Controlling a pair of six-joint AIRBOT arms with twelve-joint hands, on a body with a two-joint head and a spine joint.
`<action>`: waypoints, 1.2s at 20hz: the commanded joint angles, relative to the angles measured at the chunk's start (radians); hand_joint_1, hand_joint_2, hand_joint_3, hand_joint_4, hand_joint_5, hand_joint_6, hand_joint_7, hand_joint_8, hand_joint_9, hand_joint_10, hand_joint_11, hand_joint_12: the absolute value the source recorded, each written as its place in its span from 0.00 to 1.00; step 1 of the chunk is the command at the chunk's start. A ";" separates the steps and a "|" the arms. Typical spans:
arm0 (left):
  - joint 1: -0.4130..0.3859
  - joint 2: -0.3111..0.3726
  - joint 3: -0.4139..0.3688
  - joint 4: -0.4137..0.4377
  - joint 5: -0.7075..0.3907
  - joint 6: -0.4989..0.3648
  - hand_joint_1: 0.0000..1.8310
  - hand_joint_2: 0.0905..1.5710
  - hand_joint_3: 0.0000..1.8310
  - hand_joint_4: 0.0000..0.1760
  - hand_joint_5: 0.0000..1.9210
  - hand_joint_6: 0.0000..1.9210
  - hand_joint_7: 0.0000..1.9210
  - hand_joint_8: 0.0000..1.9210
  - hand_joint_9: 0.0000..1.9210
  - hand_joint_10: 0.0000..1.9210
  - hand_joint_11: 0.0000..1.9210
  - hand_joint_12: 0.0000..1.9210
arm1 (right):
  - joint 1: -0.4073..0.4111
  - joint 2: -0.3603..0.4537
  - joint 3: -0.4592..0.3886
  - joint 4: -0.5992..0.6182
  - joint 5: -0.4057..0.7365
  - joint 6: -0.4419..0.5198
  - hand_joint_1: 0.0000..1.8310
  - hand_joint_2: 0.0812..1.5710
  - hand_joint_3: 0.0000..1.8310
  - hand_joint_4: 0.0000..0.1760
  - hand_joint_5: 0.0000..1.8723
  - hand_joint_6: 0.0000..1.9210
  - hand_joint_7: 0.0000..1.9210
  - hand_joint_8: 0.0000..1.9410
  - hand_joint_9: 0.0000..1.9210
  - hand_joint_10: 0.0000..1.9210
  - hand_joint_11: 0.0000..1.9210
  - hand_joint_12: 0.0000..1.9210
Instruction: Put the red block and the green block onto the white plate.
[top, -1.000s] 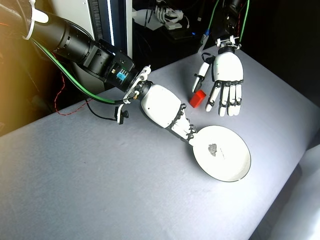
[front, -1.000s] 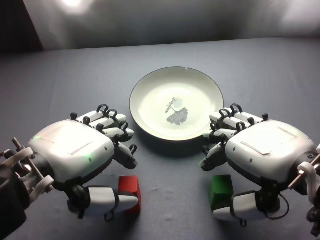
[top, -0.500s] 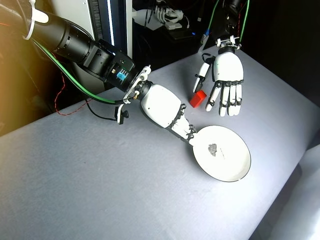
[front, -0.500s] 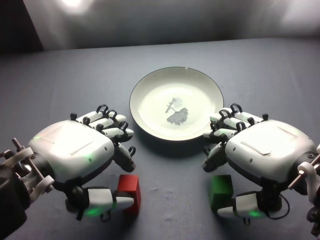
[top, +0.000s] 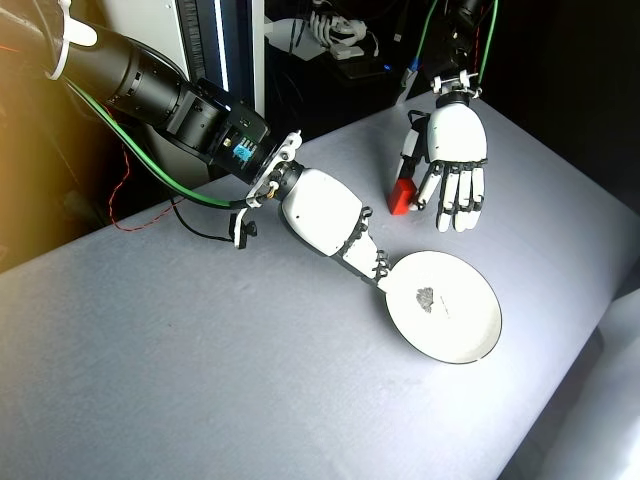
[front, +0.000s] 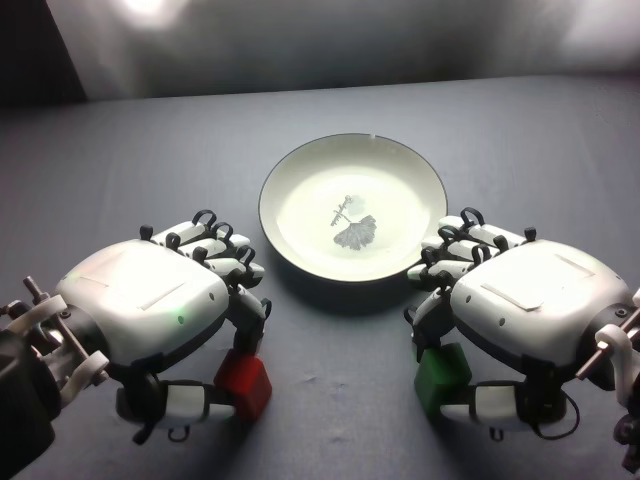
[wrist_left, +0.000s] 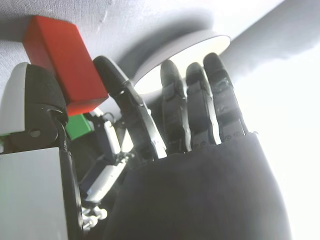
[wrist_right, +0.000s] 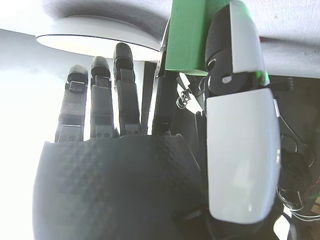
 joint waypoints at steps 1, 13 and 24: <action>-0.014 0.007 -0.003 0.025 -0.095 0.005 0.56 0.68 0.00 1.00 0.53 0.49 0.20 0.00 0.09 0.00 0.00 0.26 | 0.000 0.007 -0.002 -0.053 0.075 0.001 0.55 0.69 0.00 1.00 0.52 0.51 0.22 0.01 0.09 0.00 0.00 0.00; -0.131 0.032 0.007 0.013 -0.024 0.041 0.55 0.68 0.00 1.00 0.52 0.49 0.21 0.00 0.10 0.00 0.00 0.26 | 0.248 0.031 0.006 -0.048 0.057 -0.001 0.57 0.66 0.00 1.00 0.57 0.43 0.20 0.00 0.08 0.00 0.00 0.00; -0.335 -0.144 0.237 0.062 0.112 0.016 0.54 0.70 0.00 1.00 0.50 0.53 0.19 0.00 0.11 0.00 0.00 0.30 | 0.311 -0.076 0.221 0.072 0.015 -0.045 0.57 0.65 0.00 1.00 0.59 0.40 0.24 0.01 0.10 0.00 0.00 0.00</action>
